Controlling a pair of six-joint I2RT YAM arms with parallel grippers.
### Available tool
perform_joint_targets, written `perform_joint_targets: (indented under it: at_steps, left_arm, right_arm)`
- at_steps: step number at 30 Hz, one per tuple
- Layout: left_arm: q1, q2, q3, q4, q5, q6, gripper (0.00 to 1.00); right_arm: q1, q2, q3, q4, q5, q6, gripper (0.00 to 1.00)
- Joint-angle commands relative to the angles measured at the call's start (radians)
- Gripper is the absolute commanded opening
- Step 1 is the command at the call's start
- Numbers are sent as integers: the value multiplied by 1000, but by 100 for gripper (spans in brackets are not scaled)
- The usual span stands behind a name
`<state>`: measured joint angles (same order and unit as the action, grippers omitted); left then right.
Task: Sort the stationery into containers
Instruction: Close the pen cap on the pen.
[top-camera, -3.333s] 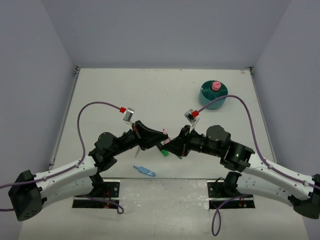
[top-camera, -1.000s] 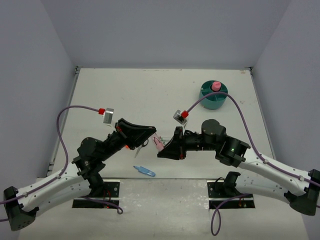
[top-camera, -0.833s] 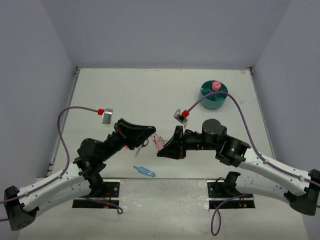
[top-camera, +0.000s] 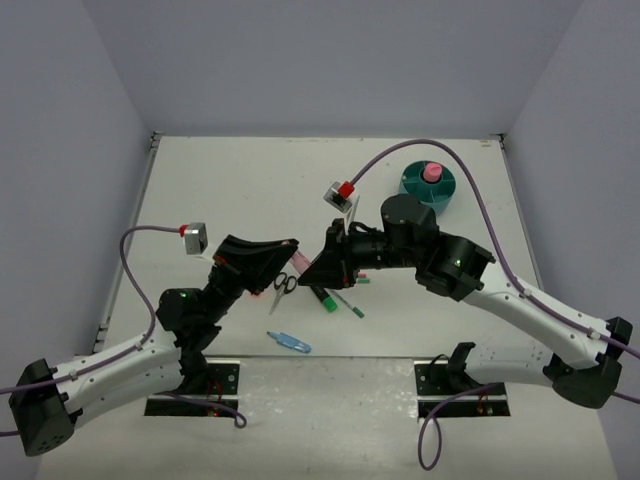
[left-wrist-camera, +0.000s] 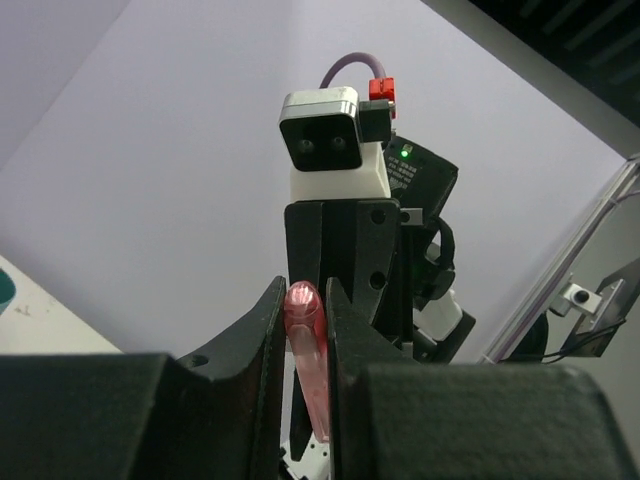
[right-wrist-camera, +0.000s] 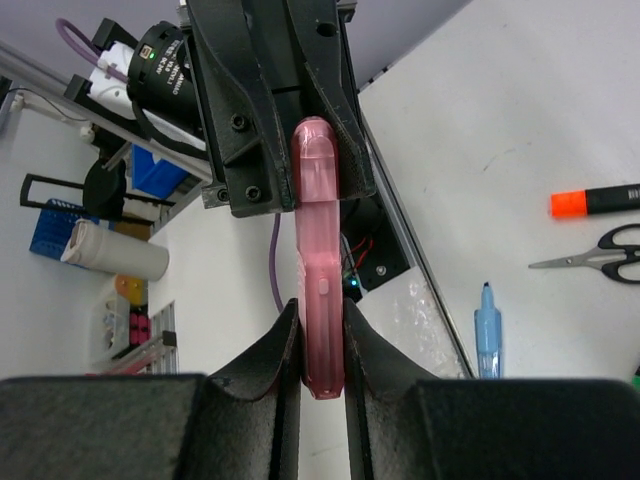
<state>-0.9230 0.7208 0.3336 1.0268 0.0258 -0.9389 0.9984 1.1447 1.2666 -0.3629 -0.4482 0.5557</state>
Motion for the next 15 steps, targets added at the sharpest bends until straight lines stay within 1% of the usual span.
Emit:
perform_joint_targets:
  at_steps: [1,2,5,7,9,12,15]
  left_arm:
    - [-42,8,-98,-300,240,101,0]
    - [-42,-14,-90,-344,232,120,0]
    - [-42,-101,-37,-500,213,193,0]
    - [-41,-154,4,-586,238,240,0]
    - [-40,-198,46,-661,274,273,0]
    - [-40,-211,90,-663,385,284,0]
    - [-42,-191,100,-620,433,251,0]
  right_arm:
    - [-96,-13,114,314,100,1,0]
    - [-100,-23,99,305,92,-20,0]
    - [-109,-62,61,200,9,-135,0]
    - [-122,-92,12,69,-75,-186,0]
    - [-143,-120,-32,-14,-155,-226,0]
    - [-147,-142,-81,-79,-275,-266,0]
    - [-147,-160,-104,-66,-280,-243,0]
